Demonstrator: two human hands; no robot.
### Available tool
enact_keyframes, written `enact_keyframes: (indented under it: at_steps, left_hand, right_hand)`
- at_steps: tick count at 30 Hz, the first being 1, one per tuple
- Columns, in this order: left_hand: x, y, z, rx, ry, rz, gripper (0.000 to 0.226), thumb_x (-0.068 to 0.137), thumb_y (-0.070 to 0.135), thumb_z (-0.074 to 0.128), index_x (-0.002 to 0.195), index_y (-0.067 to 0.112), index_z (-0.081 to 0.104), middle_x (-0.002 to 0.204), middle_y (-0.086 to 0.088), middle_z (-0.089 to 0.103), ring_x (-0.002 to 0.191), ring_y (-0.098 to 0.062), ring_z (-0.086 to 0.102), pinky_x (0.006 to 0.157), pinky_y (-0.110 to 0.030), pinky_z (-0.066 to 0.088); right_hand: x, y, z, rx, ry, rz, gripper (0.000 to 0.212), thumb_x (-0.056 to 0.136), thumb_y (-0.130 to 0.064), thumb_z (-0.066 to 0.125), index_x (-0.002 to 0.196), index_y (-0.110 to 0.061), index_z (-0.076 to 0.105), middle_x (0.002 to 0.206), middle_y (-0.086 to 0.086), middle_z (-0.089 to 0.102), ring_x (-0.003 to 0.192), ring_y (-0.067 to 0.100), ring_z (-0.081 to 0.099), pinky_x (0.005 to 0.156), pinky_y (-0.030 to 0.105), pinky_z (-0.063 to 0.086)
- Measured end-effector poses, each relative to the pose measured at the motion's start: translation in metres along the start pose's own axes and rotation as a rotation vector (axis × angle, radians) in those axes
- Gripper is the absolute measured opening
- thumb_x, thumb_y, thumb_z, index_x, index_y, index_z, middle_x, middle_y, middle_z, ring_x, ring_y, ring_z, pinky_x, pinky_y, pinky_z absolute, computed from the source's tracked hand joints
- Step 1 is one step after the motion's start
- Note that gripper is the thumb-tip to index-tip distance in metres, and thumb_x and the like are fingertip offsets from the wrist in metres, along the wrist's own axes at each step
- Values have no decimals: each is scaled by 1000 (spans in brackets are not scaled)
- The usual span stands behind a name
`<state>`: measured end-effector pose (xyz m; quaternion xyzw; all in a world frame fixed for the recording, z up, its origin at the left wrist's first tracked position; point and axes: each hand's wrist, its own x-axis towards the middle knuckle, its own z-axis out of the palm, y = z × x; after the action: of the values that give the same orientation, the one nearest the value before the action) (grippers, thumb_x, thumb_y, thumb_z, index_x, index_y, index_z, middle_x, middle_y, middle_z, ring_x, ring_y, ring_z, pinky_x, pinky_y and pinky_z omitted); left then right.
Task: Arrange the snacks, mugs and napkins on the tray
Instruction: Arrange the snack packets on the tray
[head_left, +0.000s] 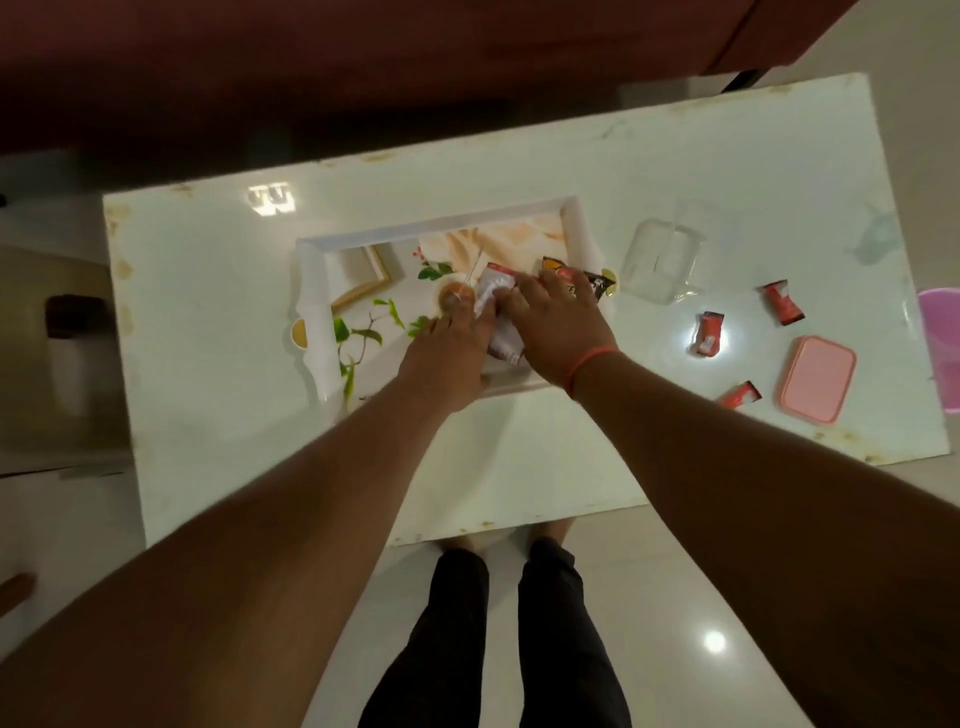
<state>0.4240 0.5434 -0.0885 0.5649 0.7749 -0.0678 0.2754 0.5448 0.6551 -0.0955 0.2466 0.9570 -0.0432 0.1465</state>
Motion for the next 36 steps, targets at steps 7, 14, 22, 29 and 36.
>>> enact_keyframes:
  at_steps: [7, 14, 22, 29, 36]
  left_hand:
    - [12, 1, -15, -398, 317, -127, 35, 95, 41, 49, 121, 19, 57, 111, -10, 64, 96, -34, 62, 76, -43, 52]
    - [23, 13, -45, -1287, 204, -505, 54, 100, 57, 31, 114, 18, 66, 99, -1, 73, 89, -15, 70, 84, -34, 59]
    - [46, 27, -51, -1300, 110, -664, 45, 100, 54, 33, 104, 17, 60, 93, -1, 62, 89, -22, 63, 78, -41, 59]
    - [86, 22, -28, -1241, 246, -779, 16, 72, 12, 56, 80, 26, 59, 95, -5, 70, 89, -30, 70, 78, -49, 60]
    - [100, 35, -32, -1036, 311, -712, 21, 84, 6, 52, 95, 23, 57, 100, 0, 64, 93, -23, 62, 82, -37, 55]
  right_hand:
    - [21, 22, -25, 548, 136, 29, 26, 88, -26, 57, 106, -12, 70, 87, 14, 71, 90, 35, 62, 81, 39, 44]
    - [28, 45, -50, 1347, 81, 446, 58, 86, -40, 73, 133, -22, 45, 119, 0, 60, 95, 14, 66, 76, 29, 57]
    - [33, 59, -37, 1504, 36, 526, 36, 86, -15, 74, 115, -19, 53, 98, 1, 71, 85, 16, 71, 71, 28, 61]
    - [50, 67, -30, 1134, 200, 617, 38, 91, -19, 63, 125, -15, 48, 107, 3, 67, 93, 21, 65, 79, 31, 53]
    - [50, 86, -17, 1057, 221, 758, 28, 90, -15, 59, 117, -13, 53, 101, 3, 67, 87, 19, 63, 70, 28, 50]
